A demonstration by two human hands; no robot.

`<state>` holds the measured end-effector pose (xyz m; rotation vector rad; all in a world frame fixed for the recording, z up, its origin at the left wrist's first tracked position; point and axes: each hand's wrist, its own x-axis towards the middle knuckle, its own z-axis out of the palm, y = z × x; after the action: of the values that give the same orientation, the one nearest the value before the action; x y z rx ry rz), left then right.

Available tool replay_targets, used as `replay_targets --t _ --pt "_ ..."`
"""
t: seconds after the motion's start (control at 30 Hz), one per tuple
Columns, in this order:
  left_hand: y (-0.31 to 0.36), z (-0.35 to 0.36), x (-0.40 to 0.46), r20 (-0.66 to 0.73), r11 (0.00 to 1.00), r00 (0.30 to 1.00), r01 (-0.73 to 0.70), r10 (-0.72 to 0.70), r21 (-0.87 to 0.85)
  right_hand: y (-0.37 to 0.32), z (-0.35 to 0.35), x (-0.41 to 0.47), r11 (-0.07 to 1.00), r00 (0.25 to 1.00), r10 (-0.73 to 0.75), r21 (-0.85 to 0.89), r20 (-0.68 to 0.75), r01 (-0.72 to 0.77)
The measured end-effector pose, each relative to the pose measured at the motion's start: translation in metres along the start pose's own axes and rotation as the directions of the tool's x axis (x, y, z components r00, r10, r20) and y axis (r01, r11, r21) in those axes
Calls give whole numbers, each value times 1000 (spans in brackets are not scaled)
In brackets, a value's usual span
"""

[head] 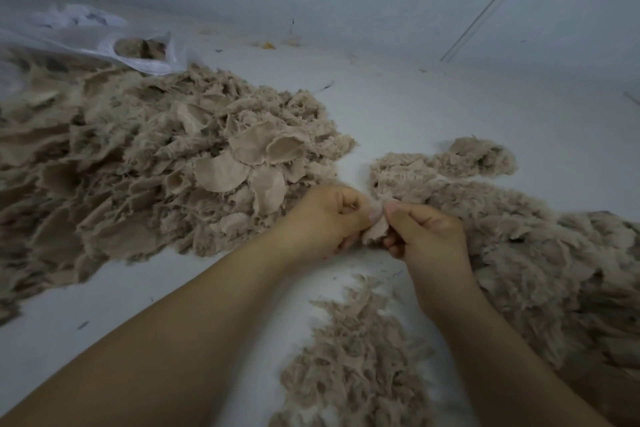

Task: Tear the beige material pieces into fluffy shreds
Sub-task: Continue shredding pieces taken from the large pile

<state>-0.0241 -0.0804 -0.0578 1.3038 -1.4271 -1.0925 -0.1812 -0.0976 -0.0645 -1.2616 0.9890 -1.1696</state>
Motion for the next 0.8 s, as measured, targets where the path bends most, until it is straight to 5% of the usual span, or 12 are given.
replay_targets --t 0.2,0.3,0.37,0.43,0.5,0.57,0.63,0.8 --pt "5 3 -1 -199 983 980 -60 25 -176 4 1 1 1000 988 18 -17 -154 -21" --pt "13 -7 6 -572 850 820 -320 28 -418 2 -3 4 998 983 58 47 -176 -51" --pt "14 -12 8 -658 798 749 -445 81 -408 4 -1 3 999 989 37 -11 -142 -39" --pt "6 -5 7 -570 887 812 -349 125 -303 5 2 2 999 992 33 -18 -119 -35" --pt "-1 9 5 -426 984 891 -178 158 -7 3 2 2 998 991 53 33 -124 -50" --pt "-7 15 7 -259 905 943 -88 211 417 2 1 4 998 991 54 36 -122 -50" --pt "-6 19 8 -96 747 969 -110 227 656 3 2 4 999 993 39 10 -113 -38" --pt "-8 25 10 -73 644 966 -109 250 757 11 2 7 987 990 74 -130 -118 -90"
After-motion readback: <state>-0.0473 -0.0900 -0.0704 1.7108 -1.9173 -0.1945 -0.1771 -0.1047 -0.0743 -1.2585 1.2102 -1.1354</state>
